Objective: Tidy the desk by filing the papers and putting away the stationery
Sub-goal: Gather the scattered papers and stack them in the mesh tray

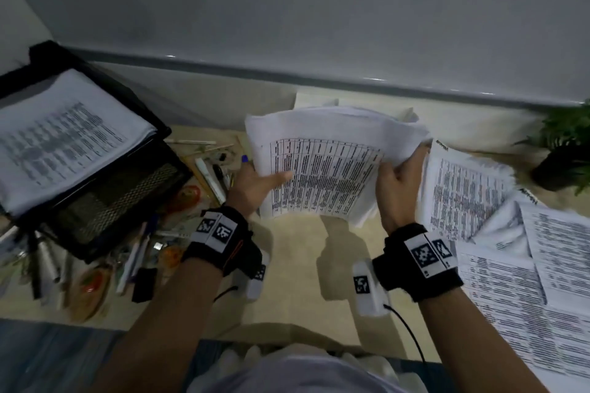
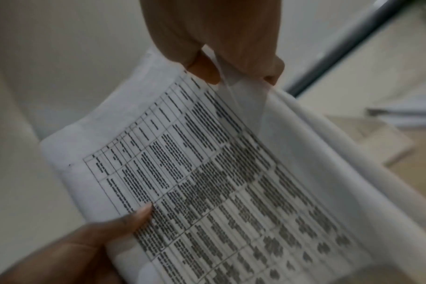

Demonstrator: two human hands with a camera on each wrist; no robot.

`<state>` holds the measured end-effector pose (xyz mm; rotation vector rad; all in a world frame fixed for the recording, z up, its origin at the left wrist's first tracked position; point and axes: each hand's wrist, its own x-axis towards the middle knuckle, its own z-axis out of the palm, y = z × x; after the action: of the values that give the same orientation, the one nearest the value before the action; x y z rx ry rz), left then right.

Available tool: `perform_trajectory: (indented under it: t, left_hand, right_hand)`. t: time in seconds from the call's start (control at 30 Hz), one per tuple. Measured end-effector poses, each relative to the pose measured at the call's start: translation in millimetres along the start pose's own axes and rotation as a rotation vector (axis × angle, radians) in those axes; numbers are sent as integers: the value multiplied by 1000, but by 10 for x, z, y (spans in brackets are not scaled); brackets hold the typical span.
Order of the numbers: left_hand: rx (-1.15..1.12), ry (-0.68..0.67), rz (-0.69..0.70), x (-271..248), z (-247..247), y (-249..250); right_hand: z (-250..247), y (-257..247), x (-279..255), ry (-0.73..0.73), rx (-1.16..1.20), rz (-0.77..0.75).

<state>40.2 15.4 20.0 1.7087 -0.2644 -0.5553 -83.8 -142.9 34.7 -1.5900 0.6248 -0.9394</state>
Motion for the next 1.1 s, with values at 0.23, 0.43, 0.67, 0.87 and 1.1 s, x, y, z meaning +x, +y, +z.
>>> perform_trajectory:
  t: [0.23, 0.43, 0.67, 0.87, 1.1]
  left_hand:
    - [-151, -29, 185, -49, -185, 222]
    - [-45, -191, 75, -39, -260, -115]
    - [-109, 17, 33, -63, -230, -131]
    - [-218, 108, -96, -124, -256, -464]
    - [-374, 253, -315, -241, -468, -1001]
  right_hand:
    - [-75, -122, 142, 168, 182, 28]
    - [-9, 211, -79, -140, 60, 257]
    - [1, 214, 22, -161, 13, 238]
    - [2, 492, -75, -303, -132, 346]
    - [154, 702, -465, -809, -440, 450]
